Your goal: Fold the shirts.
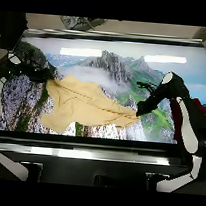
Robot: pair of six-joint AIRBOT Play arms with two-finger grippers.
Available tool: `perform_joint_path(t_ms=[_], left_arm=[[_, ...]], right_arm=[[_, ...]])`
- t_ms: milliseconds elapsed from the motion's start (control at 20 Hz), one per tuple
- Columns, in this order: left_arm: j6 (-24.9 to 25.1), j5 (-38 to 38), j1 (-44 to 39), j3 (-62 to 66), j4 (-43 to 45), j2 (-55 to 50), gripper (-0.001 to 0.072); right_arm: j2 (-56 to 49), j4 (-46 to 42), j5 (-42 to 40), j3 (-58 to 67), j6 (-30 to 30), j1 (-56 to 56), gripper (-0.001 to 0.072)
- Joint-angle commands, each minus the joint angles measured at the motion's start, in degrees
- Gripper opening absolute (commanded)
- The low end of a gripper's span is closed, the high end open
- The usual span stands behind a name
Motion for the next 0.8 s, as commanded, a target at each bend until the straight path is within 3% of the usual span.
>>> perform_joint_path(t_ms=[0, 50, 150, 250, 350, 450, 500, 600, 750], left_arm=[[-0.02, -12.79, 1.57, 3.80, 1.09, -1.18, 0.0677], [-0.02, -16.28, 2.60, 3.65, 2.23, 0.04, 0.0677], [0.13, -21.53, 4.46, 0.76, 5.73, 3.89, 0.0677], [0.83, -21.42, 5.92, -8.83, 6.34, 10.40, 0.0677], [2.05, -16.68, 6.03, -24.26, 6.56, 18.60, 0.0677], [2.16, -7.37, 5.64, -40.44, 4.48, 27.04, 0.0678], [2.56, -2.75, 5.60, -46.80, 3.72, 30.49, 0.0678], [5.22, 2.05, 5.62, -52.85, 3.32, 33.59, 0.0679], [8.37, 3.04, 5.64, -53.27, 4.22, 32.81, 0.0678]], right_arm=[[1.42, -1.42, -4.33, -0.55, 1.60, -0.48, 0.0489], [1.84, -1.99, -4.09, 0.44, 1.16, -1.11, 0.0625], [4.13, -1.95, -3.45, 0.92, 0.68, -3.17, 0.0625], [5.90, -1.95, 0.31, 0.63, -1.16, -5.20, 0.0641], [8.46, -1.99, 0.92, -3.50, -1.95, -5.40, 0.0641], [13.79, 0.44, -5.49, -12.81, -2.03, -3.15, 0.0647], [16.31, 2.10, -8.24, -17.66, -3.50, -1.60, 0.0698], [18.58, 3.08, -10.60, -23.87, -4.76, 0.24, 0.0702], [18.56, 4.24, -10.60, -27.15, -4.94, 0.52, 0.0700]])
